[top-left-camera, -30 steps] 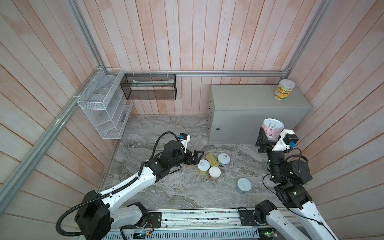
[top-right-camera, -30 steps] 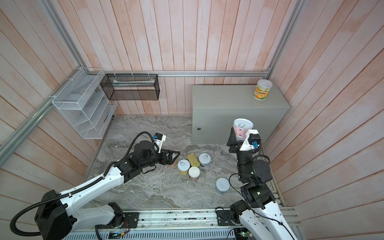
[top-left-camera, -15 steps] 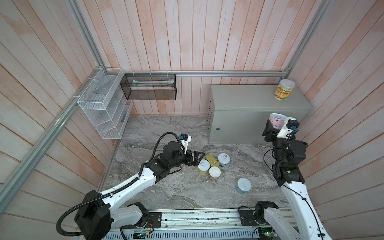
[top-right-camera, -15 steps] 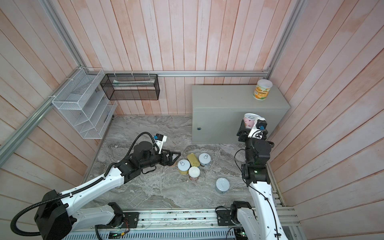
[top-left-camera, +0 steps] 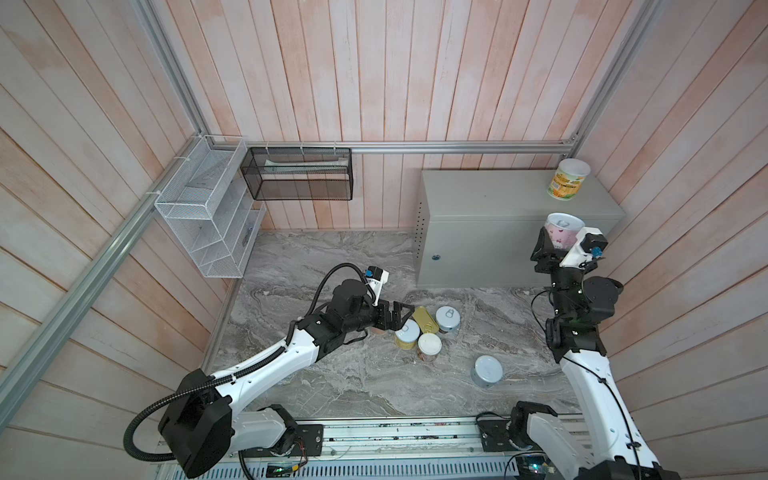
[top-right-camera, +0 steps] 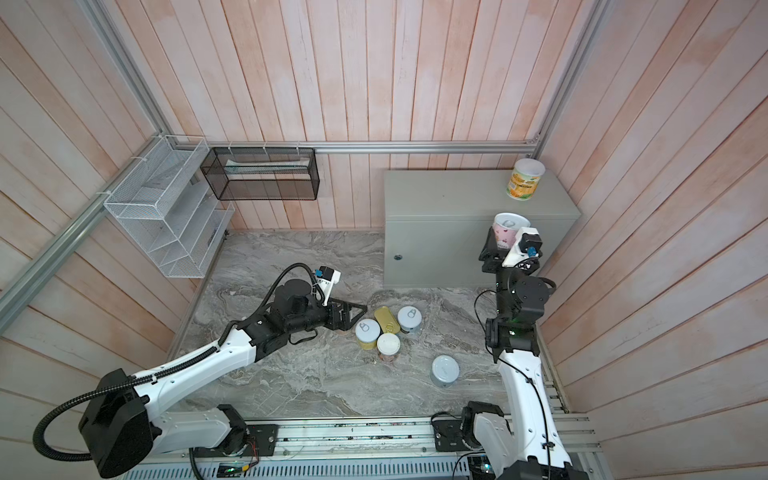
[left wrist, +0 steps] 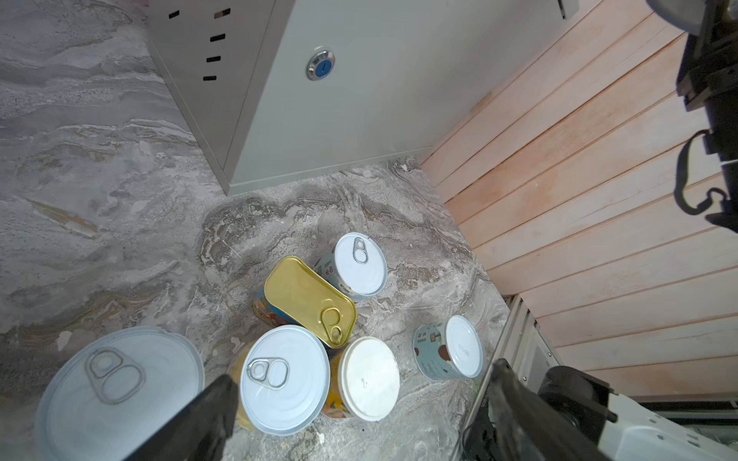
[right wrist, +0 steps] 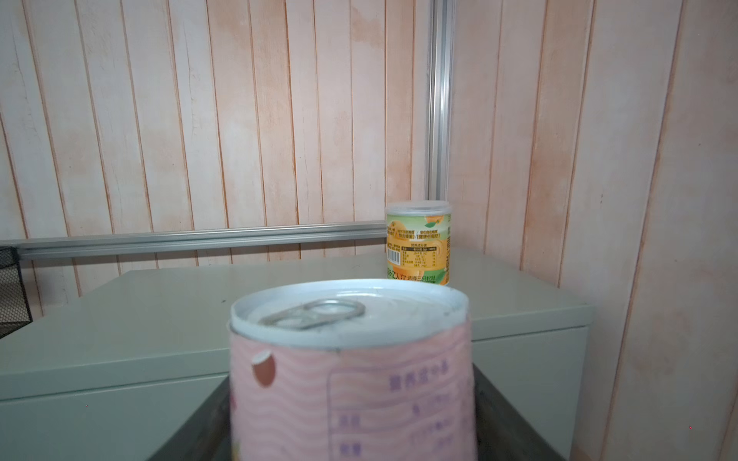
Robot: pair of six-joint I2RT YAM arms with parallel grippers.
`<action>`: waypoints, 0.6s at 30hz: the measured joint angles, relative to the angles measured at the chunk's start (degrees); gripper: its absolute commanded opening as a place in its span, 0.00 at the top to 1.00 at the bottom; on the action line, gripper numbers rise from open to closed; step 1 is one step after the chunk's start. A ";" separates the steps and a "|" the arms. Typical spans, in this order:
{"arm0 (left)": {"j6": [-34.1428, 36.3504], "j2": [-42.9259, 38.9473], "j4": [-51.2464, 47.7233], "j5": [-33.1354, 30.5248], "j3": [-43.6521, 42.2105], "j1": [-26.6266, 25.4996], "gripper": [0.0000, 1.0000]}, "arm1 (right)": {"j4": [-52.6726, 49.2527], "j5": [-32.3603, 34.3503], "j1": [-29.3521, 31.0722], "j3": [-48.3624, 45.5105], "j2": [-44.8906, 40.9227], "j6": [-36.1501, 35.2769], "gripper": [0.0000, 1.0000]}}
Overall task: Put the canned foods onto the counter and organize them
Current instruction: 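Carry the pink can with the right gripper over the grey cabinet top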
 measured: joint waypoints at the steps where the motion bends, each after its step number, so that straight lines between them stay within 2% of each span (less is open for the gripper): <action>1: 0.00 0.02 0.00 0.00 0.13 0.00 0.00 | 0.83 -0.24 -0.52 0.00 0.44 0.22 0.30; 12: 0.07 1.42 -1.05 -0.11 2.95 0.00 0.00 | 5.53 -5.07 -6.45 2.08 9.07 4.17 0.30; 18: 0.11 1.46 -1.62 -0.94 3.69 0.00 0.00 | 7.15 -6.91 -7.58 4.72 13.09 4.92 0.31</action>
